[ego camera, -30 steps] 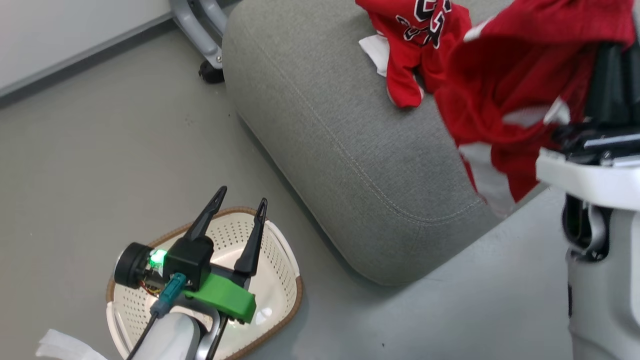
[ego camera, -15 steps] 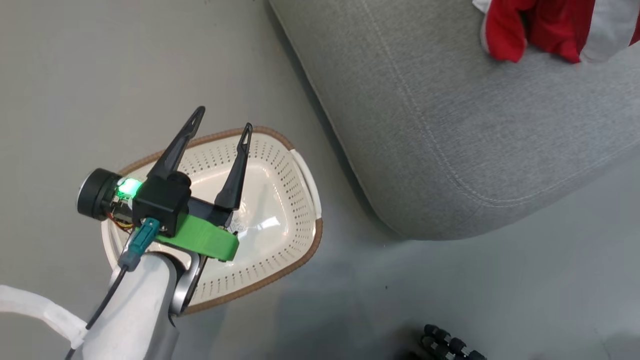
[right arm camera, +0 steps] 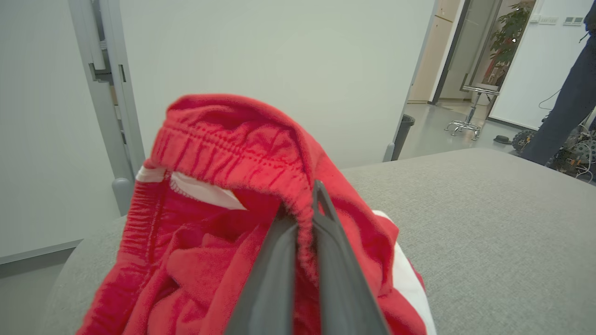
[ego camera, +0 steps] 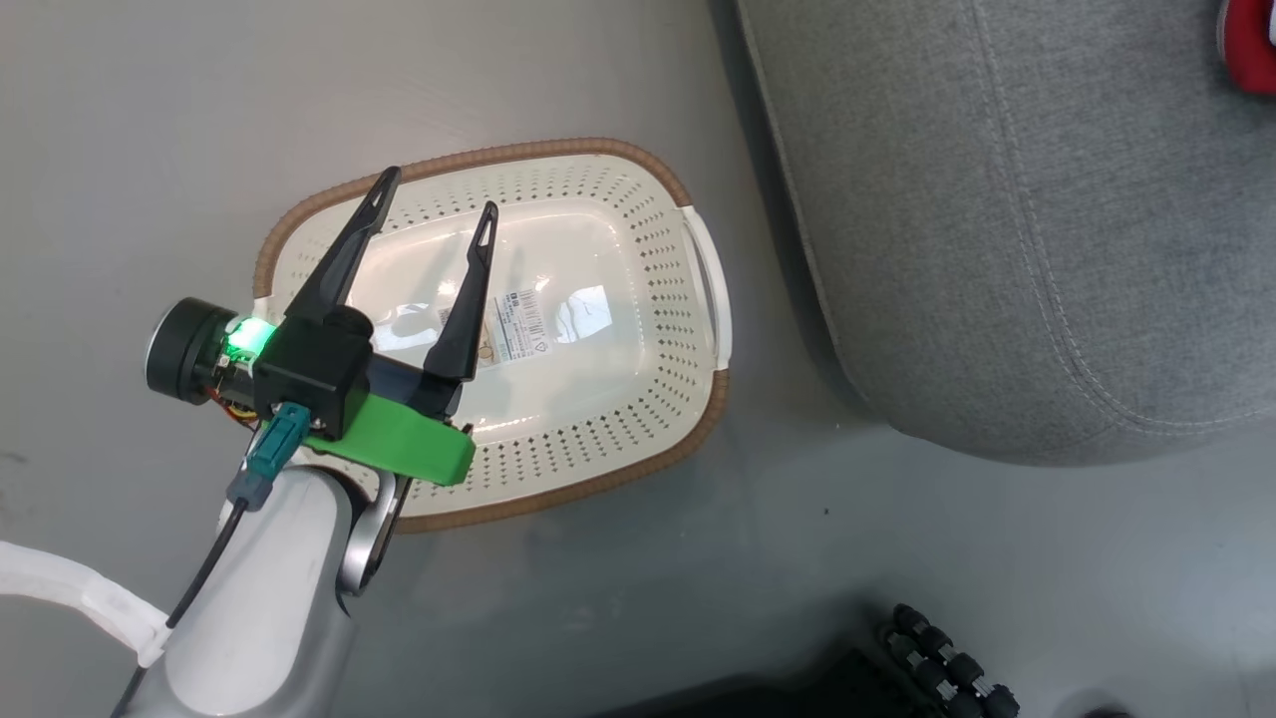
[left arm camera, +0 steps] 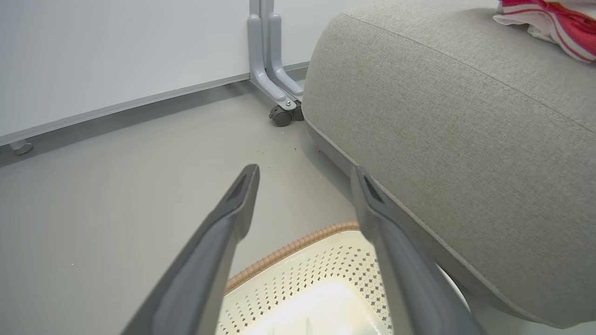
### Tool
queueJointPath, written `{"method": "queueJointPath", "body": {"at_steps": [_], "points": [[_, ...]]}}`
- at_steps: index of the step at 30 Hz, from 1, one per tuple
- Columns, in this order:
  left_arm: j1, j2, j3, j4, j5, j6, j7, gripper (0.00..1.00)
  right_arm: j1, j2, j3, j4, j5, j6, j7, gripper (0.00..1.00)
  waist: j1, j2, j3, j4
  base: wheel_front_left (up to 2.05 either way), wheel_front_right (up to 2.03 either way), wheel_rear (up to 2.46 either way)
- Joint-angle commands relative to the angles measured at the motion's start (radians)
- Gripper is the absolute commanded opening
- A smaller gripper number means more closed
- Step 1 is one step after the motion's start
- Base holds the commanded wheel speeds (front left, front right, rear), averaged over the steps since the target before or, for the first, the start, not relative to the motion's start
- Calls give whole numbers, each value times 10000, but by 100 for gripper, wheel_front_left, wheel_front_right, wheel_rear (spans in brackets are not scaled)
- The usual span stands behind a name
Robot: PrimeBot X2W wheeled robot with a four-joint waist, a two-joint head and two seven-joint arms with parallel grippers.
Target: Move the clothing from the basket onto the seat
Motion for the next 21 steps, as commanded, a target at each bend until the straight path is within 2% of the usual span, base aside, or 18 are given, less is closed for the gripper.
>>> {"method": "queueJointPath", "body": {"at_steps": [1,5,8,14,21], "points": [[-165,-60,70,109,-100,19,-106,100,160,72,-13,-39,-35,-7,-32,100,-3,0,-39,372,0,0,0],[-71,-258,119,575,-355,17,-335,100,912,386,60,-718,-120,-7,-30,100,-3,0,-669,569,0,0,0],[91,-460,167,990,-515,-13,-467,100,1793,523,525,-1551,46,-7,-32,100,-3,0,-1258,764,0,0,0],[698,-951,464,1758,-924,92,-622,100,4120,725,2033,-2505,206,-9,-30,100,-3,0,-2798,1243,0,0,0],[2040,-1354,1479,1529,-930,220,-609,100,5952,1252,3510,-2763,252,-10,-32,100,-3,0,-4467,1725,0,0,0]]}}
